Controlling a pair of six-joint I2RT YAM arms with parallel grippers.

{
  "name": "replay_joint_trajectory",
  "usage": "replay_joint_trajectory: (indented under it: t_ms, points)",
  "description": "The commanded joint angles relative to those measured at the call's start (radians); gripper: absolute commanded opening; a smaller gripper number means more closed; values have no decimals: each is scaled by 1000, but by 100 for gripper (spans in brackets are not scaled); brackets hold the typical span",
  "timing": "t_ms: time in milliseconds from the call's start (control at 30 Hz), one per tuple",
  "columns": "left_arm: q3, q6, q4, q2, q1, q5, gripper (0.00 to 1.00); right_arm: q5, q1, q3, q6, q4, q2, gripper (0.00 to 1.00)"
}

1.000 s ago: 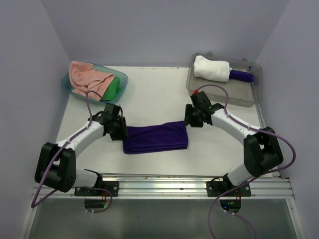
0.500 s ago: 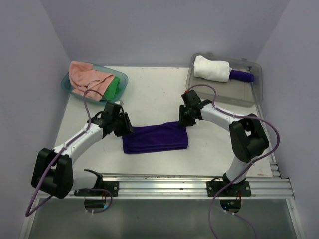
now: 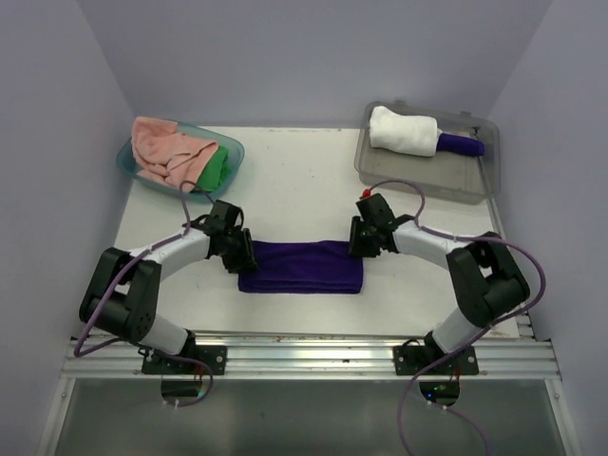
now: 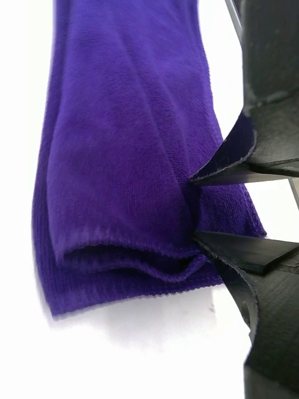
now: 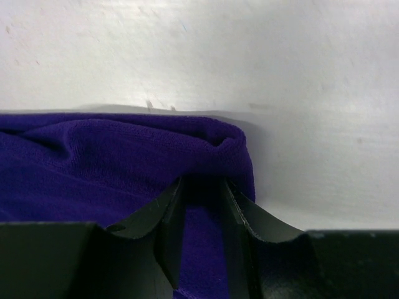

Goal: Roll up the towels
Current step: Fold the towel

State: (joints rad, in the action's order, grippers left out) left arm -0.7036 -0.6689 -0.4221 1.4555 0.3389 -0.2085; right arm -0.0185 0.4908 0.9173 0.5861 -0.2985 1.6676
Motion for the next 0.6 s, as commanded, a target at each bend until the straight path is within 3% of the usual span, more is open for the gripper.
replay_joint_trajectory:
  t_ms: [0,133,267,400,567]
  points:
    - [-74,48,22,126,3,44,40,34,3,-150,47,-62,-66,33]
    - [-232,72,29,262,3,87,38,41,49,-311,147,-59,-215,32]
    - [-449,123,2,402,6,121,35,51,187,-354,230,-106,-357,33]
    - [-577,161,-87,376,32,171,36,133,221,-308,224,-209,-446,38]
    - [-581,163,-139,248,61,172,38,239,219,-201,158,-261,-462,45]
